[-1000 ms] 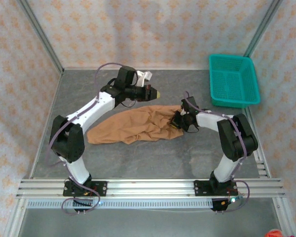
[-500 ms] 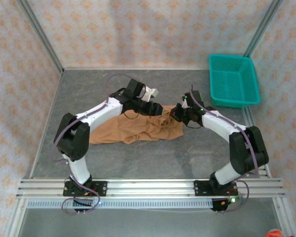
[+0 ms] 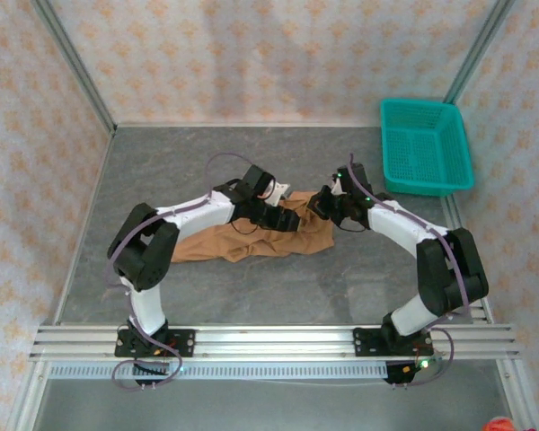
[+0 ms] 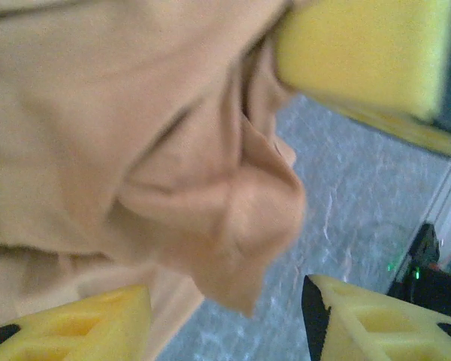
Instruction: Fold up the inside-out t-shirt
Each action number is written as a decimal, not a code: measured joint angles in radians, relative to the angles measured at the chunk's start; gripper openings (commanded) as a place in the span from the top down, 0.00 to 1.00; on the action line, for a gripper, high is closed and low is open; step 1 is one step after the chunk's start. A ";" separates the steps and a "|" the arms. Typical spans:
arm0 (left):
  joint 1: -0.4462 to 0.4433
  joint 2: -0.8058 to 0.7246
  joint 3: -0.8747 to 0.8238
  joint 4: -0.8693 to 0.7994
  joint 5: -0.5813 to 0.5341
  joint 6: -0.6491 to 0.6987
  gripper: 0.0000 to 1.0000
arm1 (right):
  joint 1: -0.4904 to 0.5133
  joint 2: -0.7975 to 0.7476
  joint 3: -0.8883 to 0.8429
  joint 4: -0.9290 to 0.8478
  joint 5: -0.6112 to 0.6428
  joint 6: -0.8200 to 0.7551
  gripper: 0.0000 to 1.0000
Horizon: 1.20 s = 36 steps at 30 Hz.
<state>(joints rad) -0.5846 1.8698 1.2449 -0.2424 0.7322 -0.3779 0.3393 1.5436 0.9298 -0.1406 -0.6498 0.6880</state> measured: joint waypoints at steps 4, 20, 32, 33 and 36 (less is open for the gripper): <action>0.000 0.069 -0.001 0.104 -0.025 -0.087 0.69 | 0.000 0.000 0.000 0.000 -0.002 0.000 1.00; 0.135 -0.148 0.174 -0.210 0.078 0.021 1.00 | -0.012 0.226 0.036 -0.016 0.085 -0.114 1.00; 0.165 -0.097 0.068 -0.164 0.180 0.013 1.00 | -0.006 0.052 0.053 -0.172 0.109 -0.146 0.52; 0.165 -0.095 0.066 -0.162 0.180 0.013 1.00 | -0.002 0.021 0.053 -0.182 0.112 -0.146 0.50; 0.159 -0.095 0.064 -0.148 0.181 0.012 1.00 | 0.029 -0.050 0.053 -0.192 0.116 -0.140 0.42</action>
<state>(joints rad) -0.4255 1.7744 1.3094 -0.3904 0.9131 -0.3656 0.3683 1.4937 0.9829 -0.3328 -0.5343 0.5480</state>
